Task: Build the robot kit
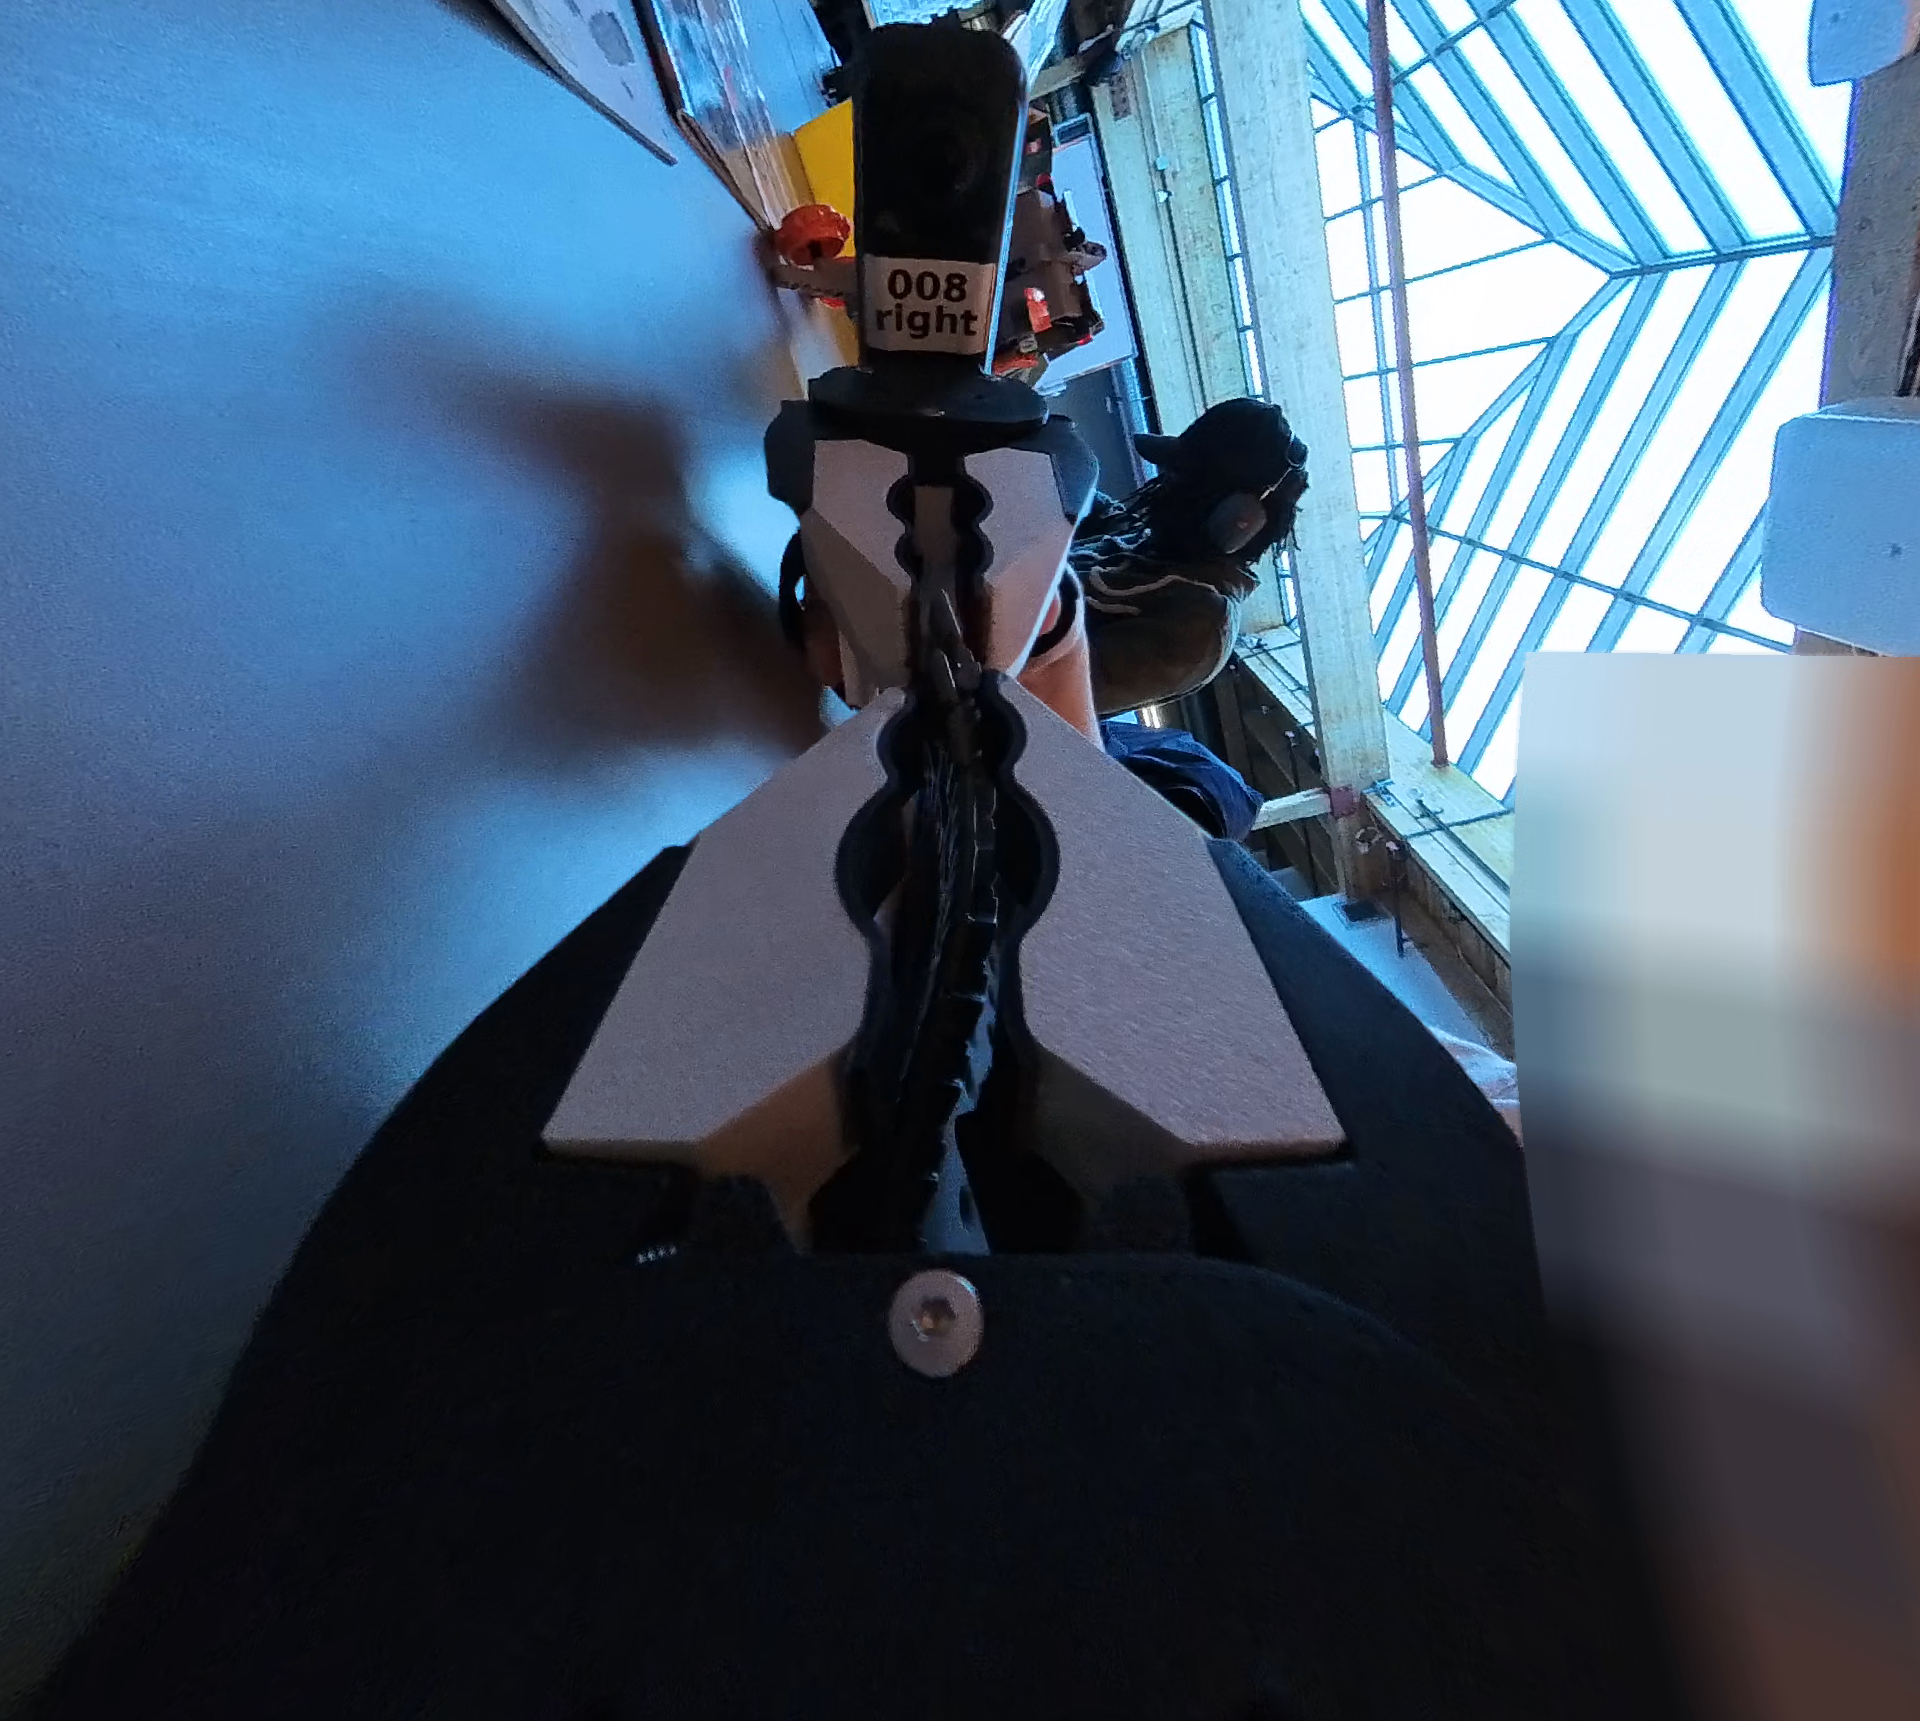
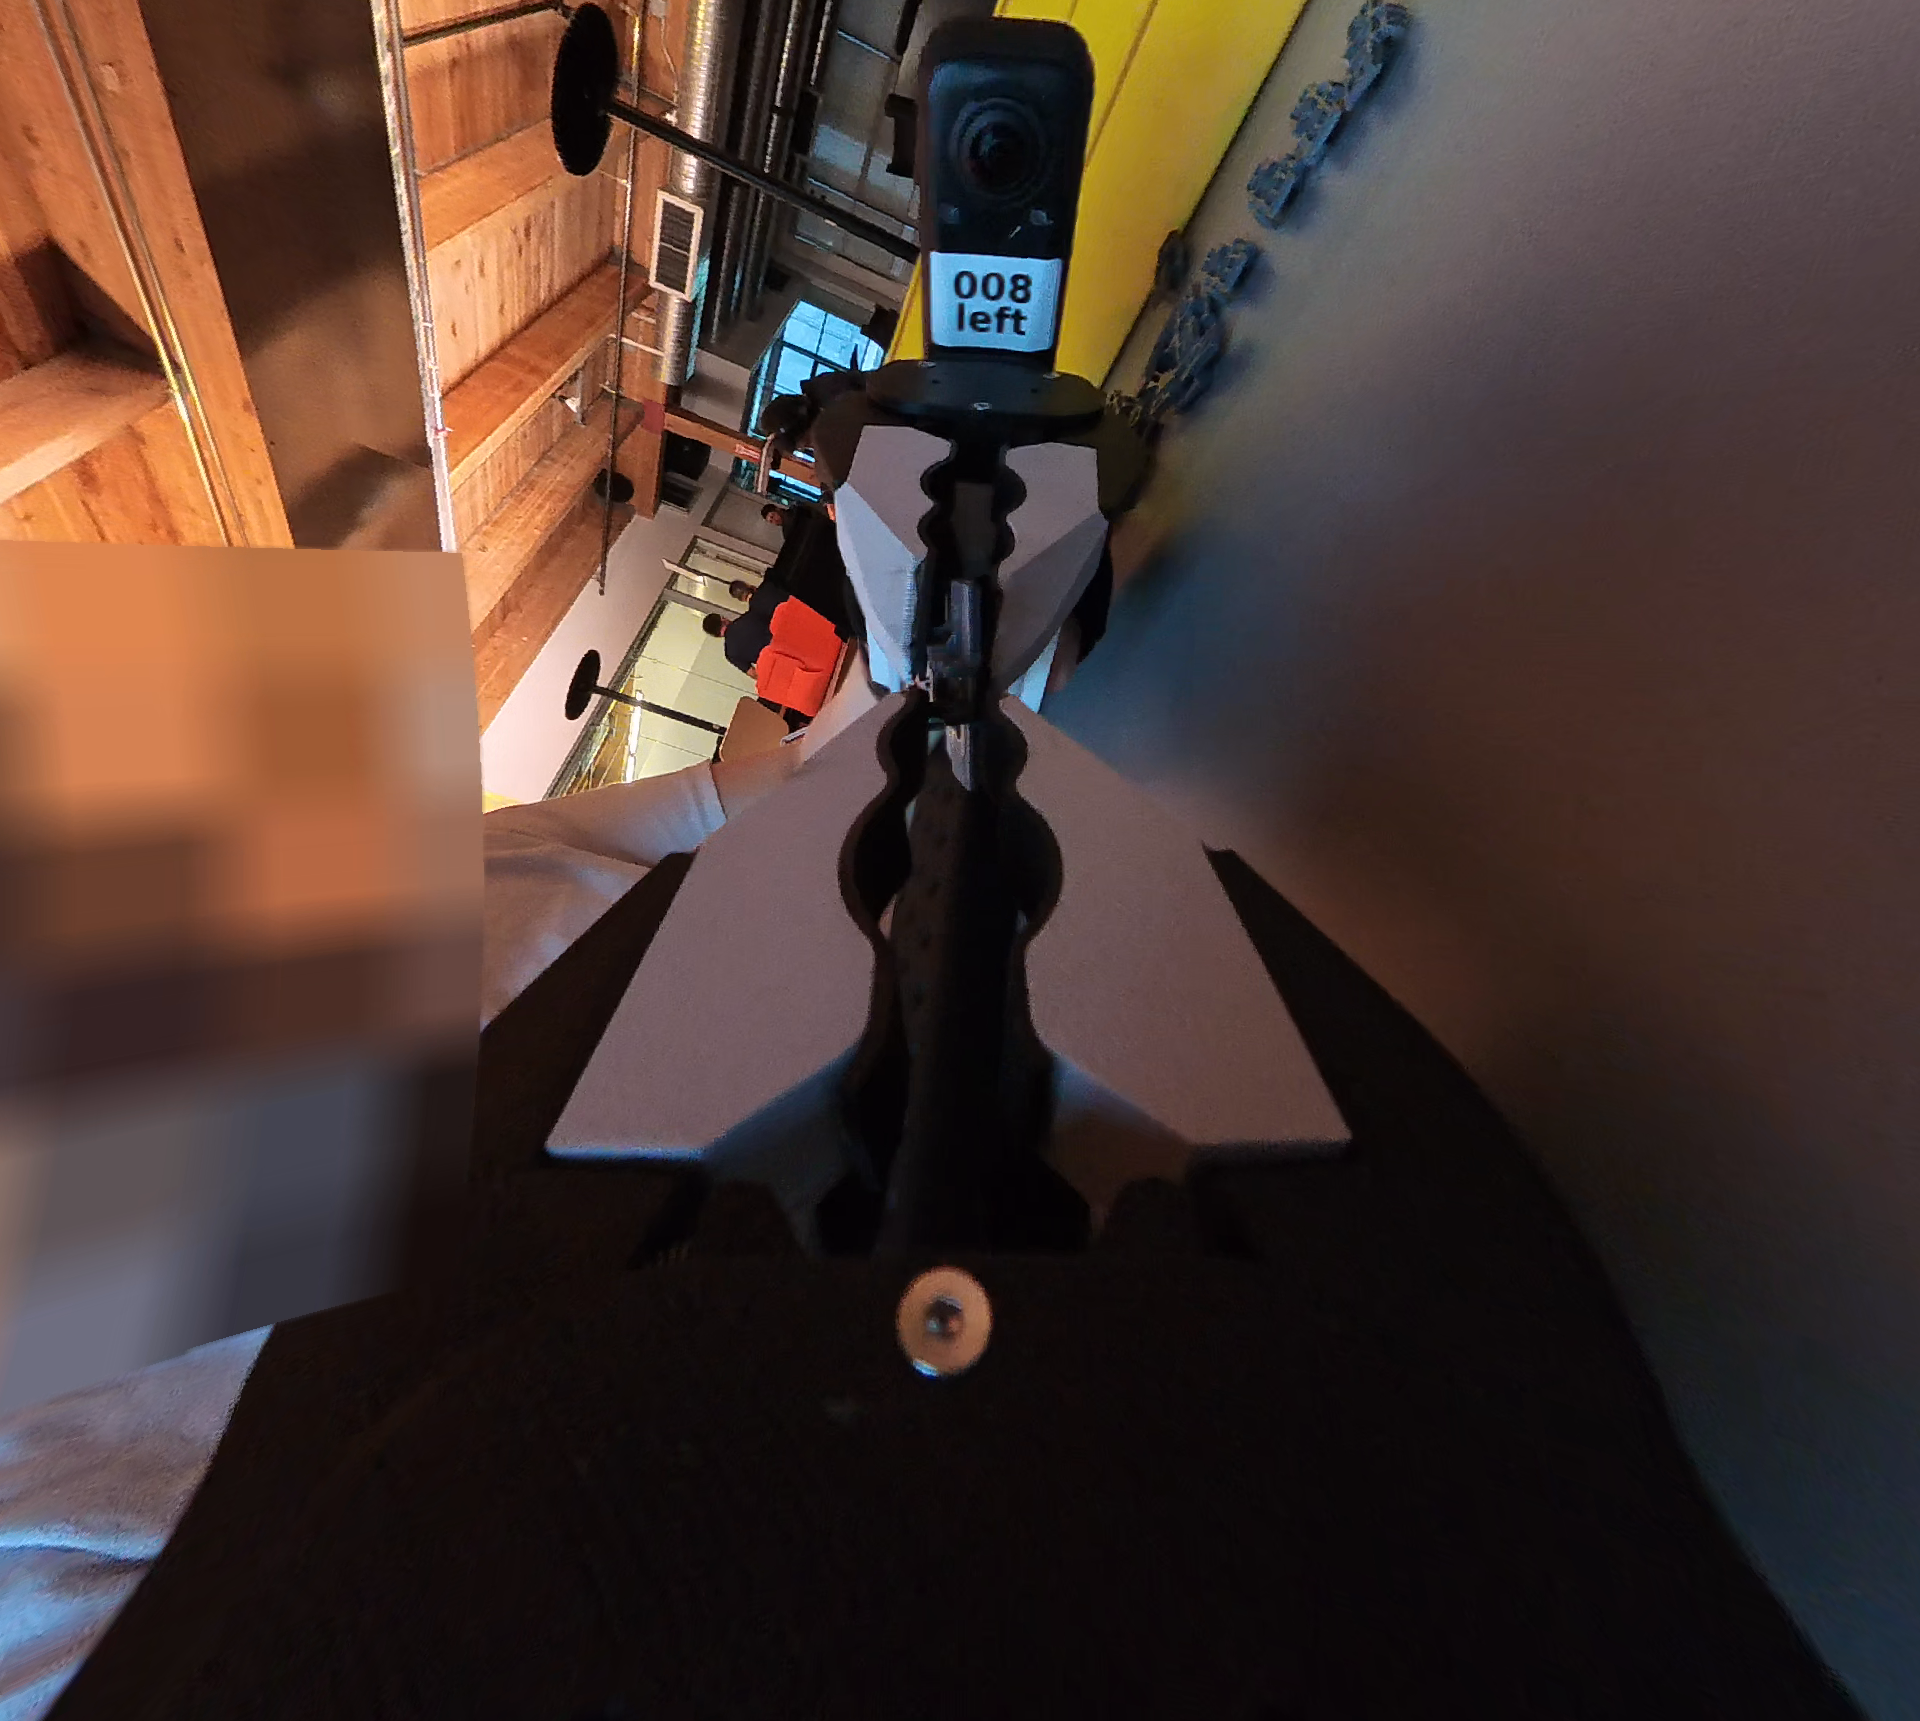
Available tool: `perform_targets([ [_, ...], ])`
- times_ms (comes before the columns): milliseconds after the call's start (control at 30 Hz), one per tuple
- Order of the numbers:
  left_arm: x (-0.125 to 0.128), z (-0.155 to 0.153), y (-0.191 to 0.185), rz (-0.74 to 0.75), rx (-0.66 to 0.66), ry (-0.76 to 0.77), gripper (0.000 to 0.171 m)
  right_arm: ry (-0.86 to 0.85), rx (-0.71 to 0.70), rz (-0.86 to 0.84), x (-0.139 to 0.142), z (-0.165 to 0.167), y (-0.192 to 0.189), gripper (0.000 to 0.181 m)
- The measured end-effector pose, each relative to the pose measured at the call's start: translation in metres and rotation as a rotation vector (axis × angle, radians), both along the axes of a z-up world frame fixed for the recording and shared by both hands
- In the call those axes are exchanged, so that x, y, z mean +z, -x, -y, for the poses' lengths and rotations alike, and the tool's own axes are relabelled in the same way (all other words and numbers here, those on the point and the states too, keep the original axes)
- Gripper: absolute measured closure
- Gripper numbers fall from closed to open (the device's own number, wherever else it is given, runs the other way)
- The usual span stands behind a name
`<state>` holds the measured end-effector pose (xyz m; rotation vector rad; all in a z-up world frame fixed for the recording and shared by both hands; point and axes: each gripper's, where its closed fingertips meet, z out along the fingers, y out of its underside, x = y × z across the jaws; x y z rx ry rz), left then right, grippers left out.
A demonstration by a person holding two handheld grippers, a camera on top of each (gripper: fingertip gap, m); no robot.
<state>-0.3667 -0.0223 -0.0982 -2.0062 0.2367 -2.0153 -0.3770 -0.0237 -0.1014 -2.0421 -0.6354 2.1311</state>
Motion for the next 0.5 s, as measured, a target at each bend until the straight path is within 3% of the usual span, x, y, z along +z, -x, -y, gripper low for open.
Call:
perform_targets([
  [367, -0.0017, 0.004, -0.003, -0.019, -0.023, -0.014, 0.164, 0.01, 0.003, -0.006, -0.0012, 0.0, -0.0018, 0.177],
  [500, -0.0006, 0.0021, -0.0025, 0.026, -0.024, 0.046, 0.163, -0.003, -0.015, -0.003, -0.0004, -0.0014, -0.0015, 0.178],
])
